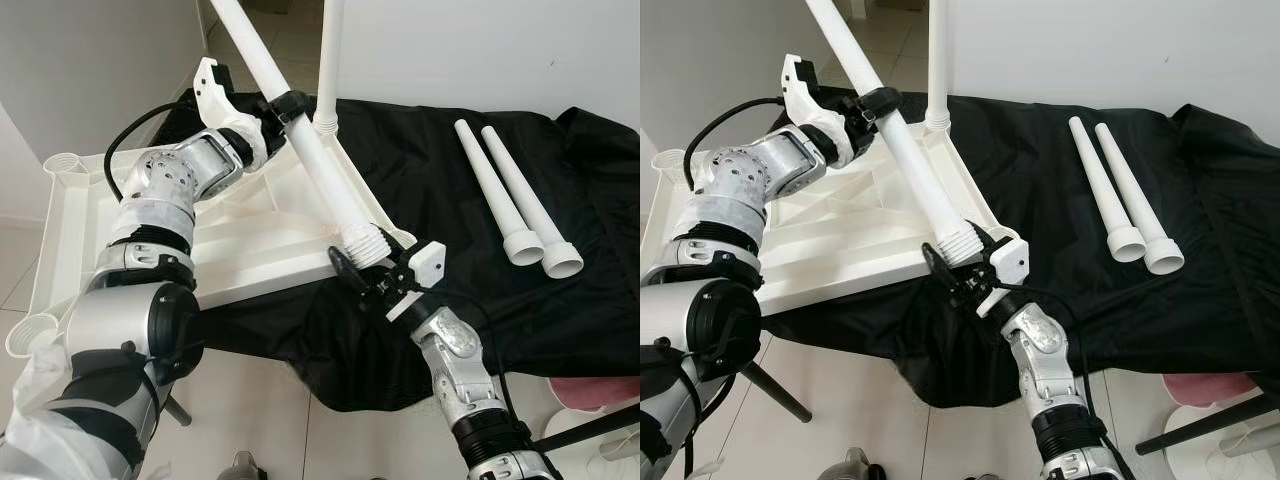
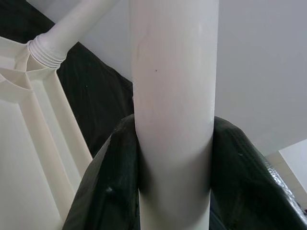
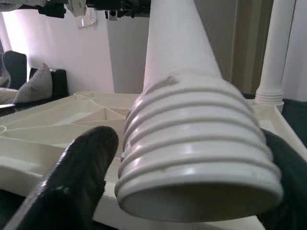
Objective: Building children table
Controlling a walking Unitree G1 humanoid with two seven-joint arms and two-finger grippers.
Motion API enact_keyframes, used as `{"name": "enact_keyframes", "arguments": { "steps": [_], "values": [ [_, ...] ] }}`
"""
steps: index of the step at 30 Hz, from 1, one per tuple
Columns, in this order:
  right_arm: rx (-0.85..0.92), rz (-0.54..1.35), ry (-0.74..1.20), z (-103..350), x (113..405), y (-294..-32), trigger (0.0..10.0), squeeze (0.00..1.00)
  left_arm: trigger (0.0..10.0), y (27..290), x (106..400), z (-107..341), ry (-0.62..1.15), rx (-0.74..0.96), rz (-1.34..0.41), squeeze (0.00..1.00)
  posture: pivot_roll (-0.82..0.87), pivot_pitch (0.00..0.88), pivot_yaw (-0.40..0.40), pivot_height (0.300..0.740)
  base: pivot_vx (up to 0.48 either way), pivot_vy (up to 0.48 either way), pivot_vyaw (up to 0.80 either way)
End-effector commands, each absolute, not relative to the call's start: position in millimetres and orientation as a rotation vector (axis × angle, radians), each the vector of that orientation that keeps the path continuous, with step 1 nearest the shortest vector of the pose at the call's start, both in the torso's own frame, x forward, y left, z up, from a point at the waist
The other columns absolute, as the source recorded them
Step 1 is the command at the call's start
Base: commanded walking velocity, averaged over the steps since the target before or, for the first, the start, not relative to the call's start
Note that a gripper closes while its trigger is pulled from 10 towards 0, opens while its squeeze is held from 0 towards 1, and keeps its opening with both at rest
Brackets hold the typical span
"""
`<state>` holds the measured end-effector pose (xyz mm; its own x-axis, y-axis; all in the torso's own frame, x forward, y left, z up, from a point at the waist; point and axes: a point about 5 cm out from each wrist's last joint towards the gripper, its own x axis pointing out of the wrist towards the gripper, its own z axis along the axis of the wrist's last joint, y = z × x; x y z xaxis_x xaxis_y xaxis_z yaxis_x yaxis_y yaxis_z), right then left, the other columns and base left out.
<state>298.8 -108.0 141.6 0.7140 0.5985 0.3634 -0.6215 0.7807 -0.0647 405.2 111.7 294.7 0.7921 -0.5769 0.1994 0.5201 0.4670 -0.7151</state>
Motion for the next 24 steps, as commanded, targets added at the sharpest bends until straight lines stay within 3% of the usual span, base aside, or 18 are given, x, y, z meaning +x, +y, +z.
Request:
{"name": "enact_keyframes", "arguments": {
  "steps": [1,10,11,12,13,18,24],
  "values": [
    [0.068,0.653,-0.382,144.1,300.7,-111.9,10.0,1.0,10.0,112.8,404.2,304.8,0.023,-0.848,-0.741,0.0,0.01,0.007,-0.003,0.74,0.0,0.0,0.0],
    [0.097,0.601,-0.376,145.3,301.6,-115.0,10.0,1.0,10.0,141.9,411.3,308.6,-0.035,-0.876,-0.587,0.0,0.01,0.015,-0.005,0.74,0.0,0.0,0.0],
    [0.106,0.564,-0.362,144.9,303.5,-117.7,10.0,0.75,10.0,147.4,412.3,309.7,-0.055,-0.845,-0.553,0.0,0.01,0.024,-0.005,0.74,0.0,0.0,0.0],
    [0.111,0.54,-0.352,144.5,304.7,-119.4,10.0,0.75,10.0,150.2,412.7,310.4,-0.066,-0.823,-0.534,0.0,0.01,0.024,-0.005,0.74,0.0,0.0,0.0],
    [0.134,0.509,-0.341,145.0,306.2,-121.6,10.0,0.0,10.0,152.9,413.1,311.3,-0.08,-0.801,-0.511,0.0,0.01,0.027,-0.006,0.74,0.0,0.0,0.0],
    [0.205,0.455,-0.297,146.7,310.8,-126.2,10.0,0.0,10.0,156.1,413.6,315.6,-0.139,-0.679,-0.441,0.0,0.01,0.034,-0.009,0.74,0.0,0.0,0.0],
    [0.174,0.477,-0.17,141.2,315.8,-126.0,10.0,0.0,10.0,151.3,411.5,323.8,-0.219,-0.6,-0.424,0.0,0.01,0.041,-0.013,0.74,0.0,0.0,0.0]
  ]
}}
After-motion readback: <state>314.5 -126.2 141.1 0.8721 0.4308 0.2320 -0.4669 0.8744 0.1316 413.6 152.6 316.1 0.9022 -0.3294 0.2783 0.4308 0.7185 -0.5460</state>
